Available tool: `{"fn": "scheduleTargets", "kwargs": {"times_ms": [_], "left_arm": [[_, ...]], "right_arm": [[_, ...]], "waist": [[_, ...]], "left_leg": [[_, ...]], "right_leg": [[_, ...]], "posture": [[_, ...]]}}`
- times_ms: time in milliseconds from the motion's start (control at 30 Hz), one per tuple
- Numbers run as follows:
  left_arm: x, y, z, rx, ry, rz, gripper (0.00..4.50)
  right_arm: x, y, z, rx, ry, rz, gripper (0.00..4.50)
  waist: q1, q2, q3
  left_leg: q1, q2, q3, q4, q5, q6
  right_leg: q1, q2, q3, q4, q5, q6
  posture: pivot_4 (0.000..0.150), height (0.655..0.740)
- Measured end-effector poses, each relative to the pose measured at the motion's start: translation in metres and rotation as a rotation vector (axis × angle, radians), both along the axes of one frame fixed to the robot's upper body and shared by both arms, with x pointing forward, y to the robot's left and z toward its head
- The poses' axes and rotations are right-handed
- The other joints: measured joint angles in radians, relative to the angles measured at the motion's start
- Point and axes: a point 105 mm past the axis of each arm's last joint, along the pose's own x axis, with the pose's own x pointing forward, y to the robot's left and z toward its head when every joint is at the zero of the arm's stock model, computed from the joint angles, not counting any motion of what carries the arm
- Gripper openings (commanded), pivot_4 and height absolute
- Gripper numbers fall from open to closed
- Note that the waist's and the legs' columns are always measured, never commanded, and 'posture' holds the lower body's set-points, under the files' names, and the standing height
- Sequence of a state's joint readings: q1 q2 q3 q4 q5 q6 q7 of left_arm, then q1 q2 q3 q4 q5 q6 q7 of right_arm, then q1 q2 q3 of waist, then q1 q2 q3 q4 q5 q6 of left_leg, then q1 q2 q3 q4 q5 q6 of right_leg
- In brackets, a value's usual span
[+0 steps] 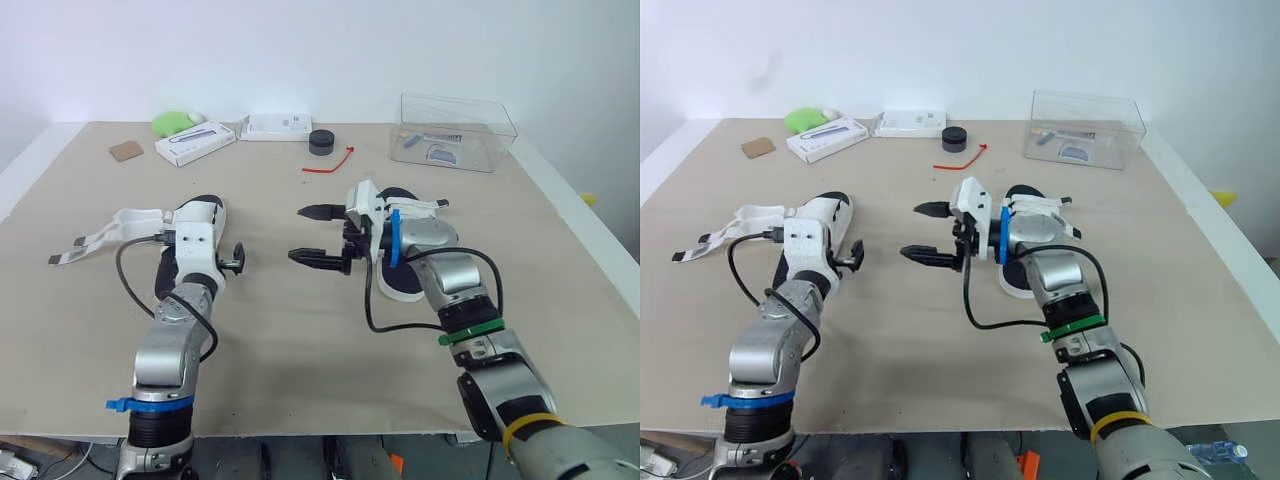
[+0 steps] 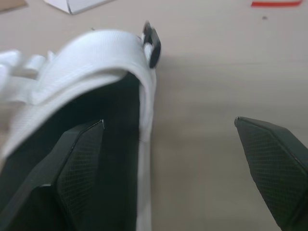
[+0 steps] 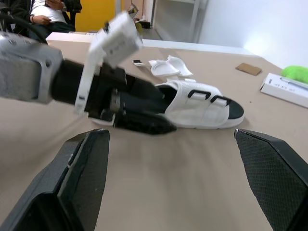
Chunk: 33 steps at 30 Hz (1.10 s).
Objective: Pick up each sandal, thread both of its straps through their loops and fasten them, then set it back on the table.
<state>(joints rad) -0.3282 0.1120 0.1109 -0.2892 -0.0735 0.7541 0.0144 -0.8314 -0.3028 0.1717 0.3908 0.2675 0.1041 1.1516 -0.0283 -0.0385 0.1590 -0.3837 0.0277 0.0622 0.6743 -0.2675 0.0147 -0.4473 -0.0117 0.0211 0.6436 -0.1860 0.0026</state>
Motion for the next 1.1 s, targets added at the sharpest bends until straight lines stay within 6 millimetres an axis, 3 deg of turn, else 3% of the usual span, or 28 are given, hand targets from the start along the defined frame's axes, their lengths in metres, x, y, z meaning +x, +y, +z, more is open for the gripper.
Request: {"fn": "scheduleTargets", "kwargs": {"times_ms": [367,467,667,733,933,1033,1100], "left_arm": [[0.026,0.013,0.001,0.047,-0.013,-0.020,4.50],[0.031,0.013,-0.001,0.049,-0.001,-0.037,3.69],[0.036,0.012,-0.003,0.057,0.005,-0.074,0.69],[0.036,0.014,-0.003,0.055,0.004,-0.072,0.01],[0.032,0.018,-0.001,0.073,0.004,-0.189,0.01],[0.020,0.011,-0.001,0.133,-0.009,-0.391,0.01],[-0.001,-0.003,0.000,0.237,-0.030,-0.629,0.01]], "right_arm": [[0.001,0.000,0.000,-0.011,-0.020,-0.015,4.46],[0.002,0.001,0.000,-0.012,-0.027,-0.017,4.50],[0.002,0.001,0.000,-0.019,-0.034,-0.019,4.50],[0.002,0.000,-0.001,-0.020,-0.034,-0.020,4.50],[0.004,0.001,0.001,-0.019,-0.042,-0.020,4.50],[0.005,0.003,0.005,-0.014,-0.050,-0.013,4.50],[0.003,0.004,0.009,-0.010,-0.057,0.008,4.50]], "waist": [[0.000,0.000,0.000],[0.001,0.000,0.000],[0.001,0.000,0.000],[0.001,0.000,0.000],[0.000,0.000,0.000],[0.000,0.000,0.000],[0.001,0.000,0.000]], "left_leg": [[0.000,-0.001,-0.001,0.000,0.000,-0.001],[0.000,-0.001,-0.001,0.000,0.000,-0.001],[0.000,-0.001,-0.001,0.000,0.001,-0.002],[0.000,0.000,-0.002,0.000,0.002,-0.003],[0.000,0.000,-0.002,-0.001,0.002,-0.004],[-0.002,0.000,-0.001,-0.001,0.003,-0.005],[-0.005,0.000,0.000,-0.002,0.003,-0.007]], "right_leg": [[0.000,-0.001,-0.001,0.000,0.000,0.000],[0.000,-0.002,-0.002,0.000,0.000,0.000],[0.000,-0.003,-0.002,0.001,0.001,-0.001],[0.000,-0.003,-0.002,0.001,0.001,-0.001],[0.000,-0.001,-0.002,0.001,0.001,-0.001],[-0.003,-0.001,-0.002,0.001,0.001,-0.002],[-0.006,-0.002,-0.002,0.001,0.001,-0.002]], "posture": [[0.150,0.7400],[0.150,0.7400],[0.150,0.7400],[0.150,0.7400],[0.150,0.7400],[0.150,0.7400],[0.150,0.7400]]}}
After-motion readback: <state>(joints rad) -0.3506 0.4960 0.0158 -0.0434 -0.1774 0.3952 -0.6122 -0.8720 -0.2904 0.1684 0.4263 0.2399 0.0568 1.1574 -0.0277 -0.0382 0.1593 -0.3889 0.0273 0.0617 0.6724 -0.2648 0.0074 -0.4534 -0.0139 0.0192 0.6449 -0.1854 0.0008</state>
